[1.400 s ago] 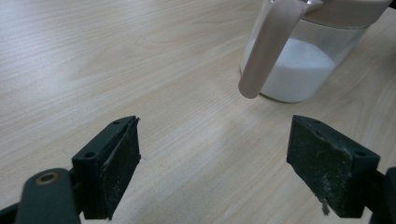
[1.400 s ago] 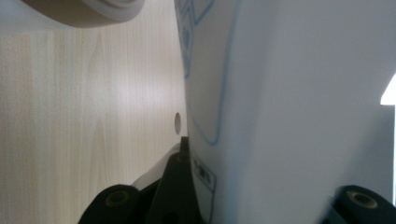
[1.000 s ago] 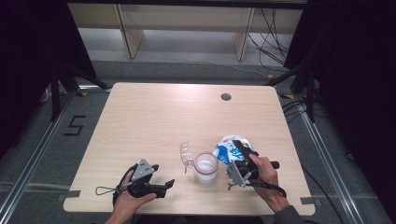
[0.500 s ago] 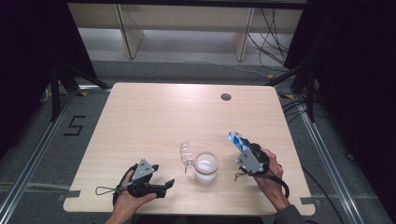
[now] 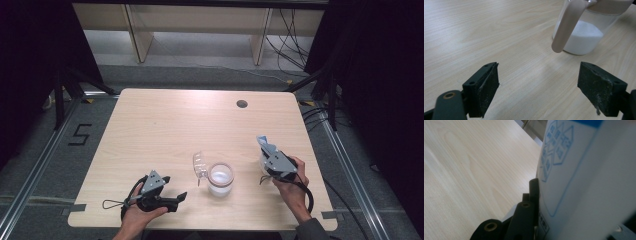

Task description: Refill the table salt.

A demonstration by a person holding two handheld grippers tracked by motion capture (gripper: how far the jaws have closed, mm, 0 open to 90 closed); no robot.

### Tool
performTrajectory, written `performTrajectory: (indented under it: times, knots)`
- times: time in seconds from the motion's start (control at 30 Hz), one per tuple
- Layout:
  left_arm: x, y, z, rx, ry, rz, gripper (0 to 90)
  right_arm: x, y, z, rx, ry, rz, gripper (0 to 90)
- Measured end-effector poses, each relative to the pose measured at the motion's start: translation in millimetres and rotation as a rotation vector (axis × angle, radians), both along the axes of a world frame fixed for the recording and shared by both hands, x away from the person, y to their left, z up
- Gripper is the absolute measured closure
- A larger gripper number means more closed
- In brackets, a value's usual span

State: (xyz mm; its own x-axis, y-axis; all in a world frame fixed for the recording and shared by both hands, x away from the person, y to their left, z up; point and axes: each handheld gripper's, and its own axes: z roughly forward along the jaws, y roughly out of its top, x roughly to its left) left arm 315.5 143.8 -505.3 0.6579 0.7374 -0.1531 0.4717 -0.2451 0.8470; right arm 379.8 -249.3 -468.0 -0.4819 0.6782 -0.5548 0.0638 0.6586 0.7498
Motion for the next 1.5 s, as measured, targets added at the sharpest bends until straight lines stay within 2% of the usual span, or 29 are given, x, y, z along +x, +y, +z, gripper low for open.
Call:
performTrajectory:
  times: [0.07, 0.2, 0.3, 0.37, 0.43, 0.47, 0.5, 0.57, 0.6, 0.67, 0.83, 0.9, 1.2, 1.5]
  knots:
    - [0.3, 0.6, 0.0, 0.008, 0.000, -0.002, 16.7, 1.5, -2.1, -0.1, 0.003, -0.001, 0.001, 87.8]
    - [0.1, 0.4, 0.0, 0.008, 0.000, -0.004, 16.7, 3.8, -5.1, -3.0, 0.051, 0.038, -0.014, 88.0]
    - [0.3, 0.5, -0.1, 0.008, 0.001, -0.003, 16.7, 6.1, -7.7, -4.3, 0.034, 0.032, -0.025, 88.1]
    - [0.3, 0.4, -0.1, 0.009, 0.001, -0.004, 16.7, 6.1, -8.6, -4.6, 0.049, 0.041, -0.032, 88.3]
    - [0.1, -0.6, -0.3, 0.000, 0.001, -0.002, 16.7, 7.0, -10.7, -4.5, 0.048, 0.039, -0.043, 88.3]
    - [0.1, 0.0, -0.1, 0.009, 0.000, -0.005, 16.7, 7.6, -12.4, -4.7, 0.046, 0.039, -0.043, 88.2]
    - [-0.1, -0.7, -0.2, -0.001, 0.001, -0.001, 16.7, 8.3, -13.3, -5.1, 0.053, 0.039, -0.048, 88.3]
    - [0.1, 0.3, 0.0, 0.008, 0.000, -0.003, 16.7, 8.6, -15.4, -4.8, 0.072, 0.047, -0.053, 87.7]
    - [0.2, 0.5, 0.0, 0.007, 0.000, -0.002, 16.7, 8.4, -16.2, -4.5, 0.086, 0.058, -0.056, 86.6]
    - [0.1, 0.5, 0.0, 0.005, 0.000, 0.001, 16.7, 9.5, -17.0, -3.5, 0.079, 0.037, -0.052, 84.2]
    - [-0.1, 0.6, 0.2, 0.000, 0.000, 0.001, 16.7, 7.6, -15.7, -4.6, 0.085, 0.066, -0.063, 77.3]
    - [0.3, 1.0, 0.4, 0.007, -0.010, -0.003, 16.7, 8.2, -16.0, -5.4, 0.100, 0.070, -0.075, 71.7]
    - [0.2, 0.9, 0.6, 0.003, -0.002, 0.000, 16.7, 7.5, -18.8, -2.7, 0.152, 0.060, -0.096, 50.7]
    - [0.3, 1.0, 0.7, 0.004, -0.004, -0.001, 16.7, 4.5, -19.3, -0.6, 0.207, 0.059, -0.090, 41.3]
